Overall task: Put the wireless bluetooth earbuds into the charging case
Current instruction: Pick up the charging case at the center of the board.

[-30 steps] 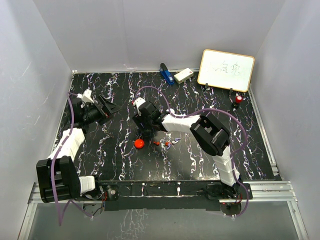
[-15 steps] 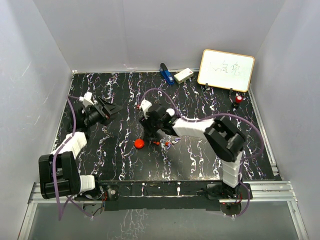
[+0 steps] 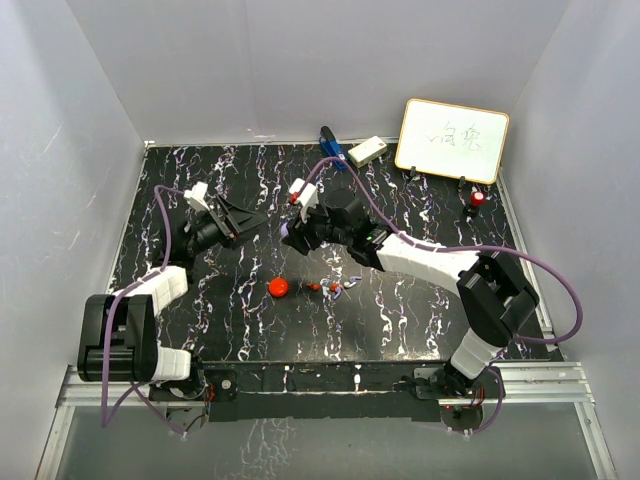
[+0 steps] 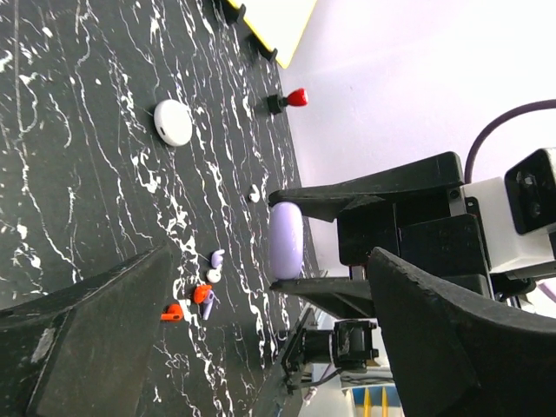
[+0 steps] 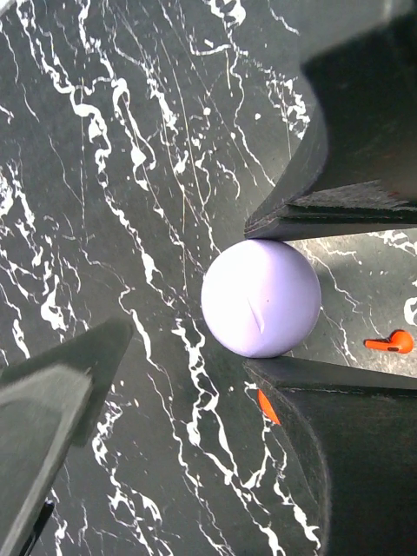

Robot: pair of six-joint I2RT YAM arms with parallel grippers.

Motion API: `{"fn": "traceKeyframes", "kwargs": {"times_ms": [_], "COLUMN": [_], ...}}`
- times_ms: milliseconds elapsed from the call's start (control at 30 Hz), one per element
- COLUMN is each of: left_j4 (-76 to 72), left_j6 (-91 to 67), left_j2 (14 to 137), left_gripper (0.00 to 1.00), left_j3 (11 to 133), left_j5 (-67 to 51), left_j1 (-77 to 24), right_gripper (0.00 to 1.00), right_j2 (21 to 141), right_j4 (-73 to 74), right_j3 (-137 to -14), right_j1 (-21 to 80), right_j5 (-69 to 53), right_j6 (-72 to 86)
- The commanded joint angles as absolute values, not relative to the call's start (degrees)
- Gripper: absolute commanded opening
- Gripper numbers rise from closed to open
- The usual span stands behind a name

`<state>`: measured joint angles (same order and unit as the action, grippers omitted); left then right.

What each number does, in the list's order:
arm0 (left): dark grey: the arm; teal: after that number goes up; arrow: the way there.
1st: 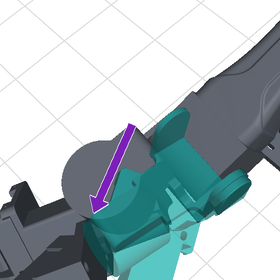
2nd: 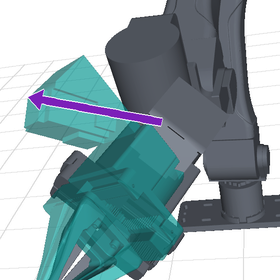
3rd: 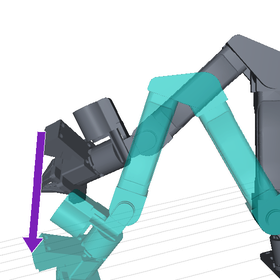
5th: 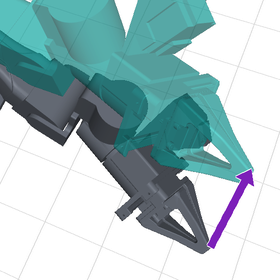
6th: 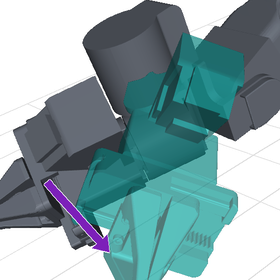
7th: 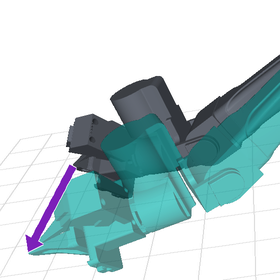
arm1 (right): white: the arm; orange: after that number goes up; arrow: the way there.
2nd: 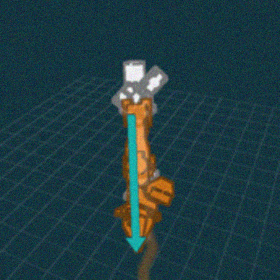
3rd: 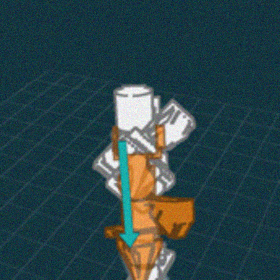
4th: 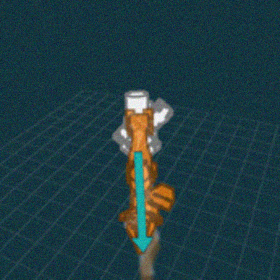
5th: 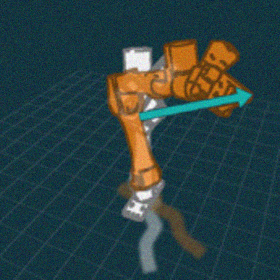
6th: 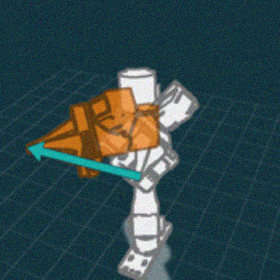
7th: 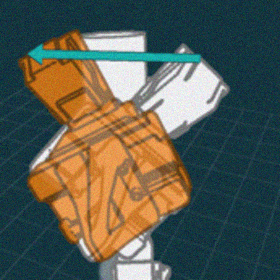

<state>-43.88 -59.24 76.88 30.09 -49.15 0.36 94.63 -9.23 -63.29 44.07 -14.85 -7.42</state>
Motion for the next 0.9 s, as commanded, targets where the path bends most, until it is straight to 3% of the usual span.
{"fn": "traceKeyframes", "kwargs": {"times_ms": [0, 600, 867], "left_j4": [-48.24, -53.92, -55.15], "left_j6": [-59.85, -59.83, -60.12], "left_j2": [78.12, 82.54, 83.45], "left_gripper": [0.90, 0.64, 0.58], "left_j3": [31.75, 31.82, 31.83], "left_j5": [-48.12, -47.03, -47.14], "left_j1": [-3.08, -8.59, -10.41], "right_gripper": [0.00, 0.00, 0.00], "right_j2": [92.56, 92.62, 92.72], "right_j4": [-11.60, -10.03, -10.10], "right_j3": [-63.43, -64.75, -64.95], "right_j1": [43.47, 42.68, 42.53], "right_j5": [-19.40, -22.40, -22.77], "right_j6": [-8.53, -7.83, -7.57]}}
